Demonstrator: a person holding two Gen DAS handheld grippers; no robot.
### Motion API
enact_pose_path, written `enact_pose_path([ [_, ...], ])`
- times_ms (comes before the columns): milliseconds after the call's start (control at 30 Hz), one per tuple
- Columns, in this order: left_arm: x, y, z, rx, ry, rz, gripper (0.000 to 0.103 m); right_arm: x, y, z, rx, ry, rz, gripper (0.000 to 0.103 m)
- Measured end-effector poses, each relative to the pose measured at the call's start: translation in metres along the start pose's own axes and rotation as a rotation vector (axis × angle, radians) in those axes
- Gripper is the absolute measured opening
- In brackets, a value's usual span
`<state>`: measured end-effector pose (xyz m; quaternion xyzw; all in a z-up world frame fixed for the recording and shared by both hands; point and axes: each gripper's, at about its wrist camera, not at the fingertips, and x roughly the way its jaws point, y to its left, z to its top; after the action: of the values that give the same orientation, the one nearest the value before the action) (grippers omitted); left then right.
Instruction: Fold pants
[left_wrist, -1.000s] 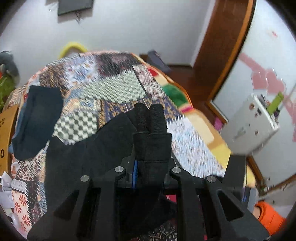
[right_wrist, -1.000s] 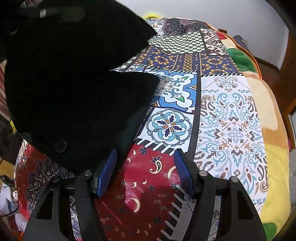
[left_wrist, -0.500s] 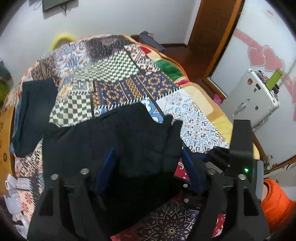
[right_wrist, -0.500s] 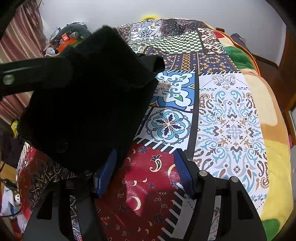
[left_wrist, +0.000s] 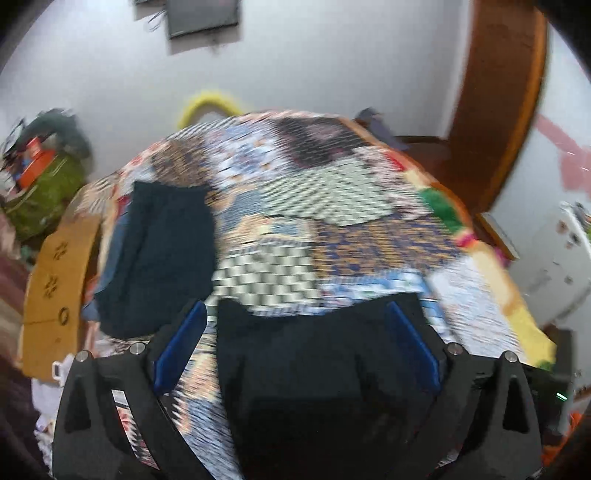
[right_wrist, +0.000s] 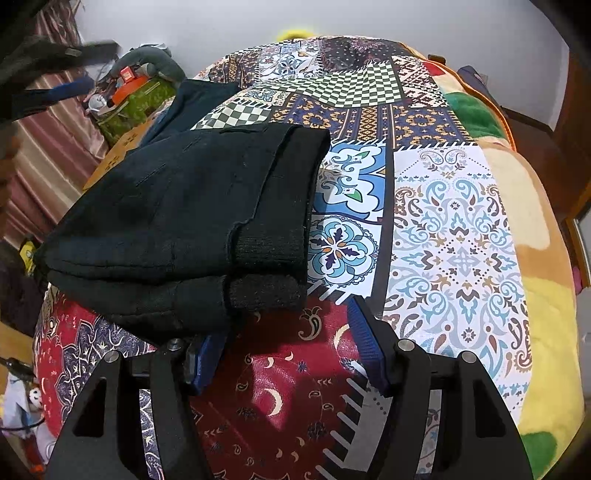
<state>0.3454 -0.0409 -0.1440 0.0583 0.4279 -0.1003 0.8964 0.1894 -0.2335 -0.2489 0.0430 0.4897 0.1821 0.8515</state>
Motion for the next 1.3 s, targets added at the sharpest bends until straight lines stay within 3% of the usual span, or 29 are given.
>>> enact_pose_path([
  [167, 0.060, 0.035, 0.008, -0.022, 0.105, 0.083, 0.098, -0.003, -0.001, 0.000, 0.018, 0.000, 0.001, 0.060],
  [433, 0.155, 0.057, -0.019, 0.056, 0.325, 0.121, 0.099, -0.019, -0.002, -0.011, 0.086, -0.016, 0.017, 0.060],
  [500, 0.165, 0.061, -0.030, 0.064, 0.344, 0.109, 0.103, -0.023, -0.002, -0.013, 0.090, -0.016, 0.010, 0.060],
  [633, 0.156, 0.078, -0.048, 0.017, 0.313, 0.059, 0.103, -0.029, 0.003, -0.014, 0.074, -0.026, -0.012, 0.060],
  [767, 0.133, 0.094, -0.069, -0.025, 0.313, 0.061, 0.103, -0.037, 0.009, -0.013, 0.047, -0.041, -0.023, 0.060],
  [967, 0.076, 0.113, -0.114, -0.103, 0.328, 0.048, 0.103, -0.047, 0.017, -0.009, 0.009, -0.077, -0.023, 0.061],
  [1200, 0.010, 0.101, -0.160, -0.132, 0.280, 0.022, 0.103, -0.051, 0.033, -0.008, -0.040, -0.101, -0.024, 0.061],
  [1300, -0.007, 0.096, -0.172, -0.175, 0.260, 0.025, 0.103, -0.052, 0.035, -0.006, -0.053, -0.120, -0.077, 0.061],
])
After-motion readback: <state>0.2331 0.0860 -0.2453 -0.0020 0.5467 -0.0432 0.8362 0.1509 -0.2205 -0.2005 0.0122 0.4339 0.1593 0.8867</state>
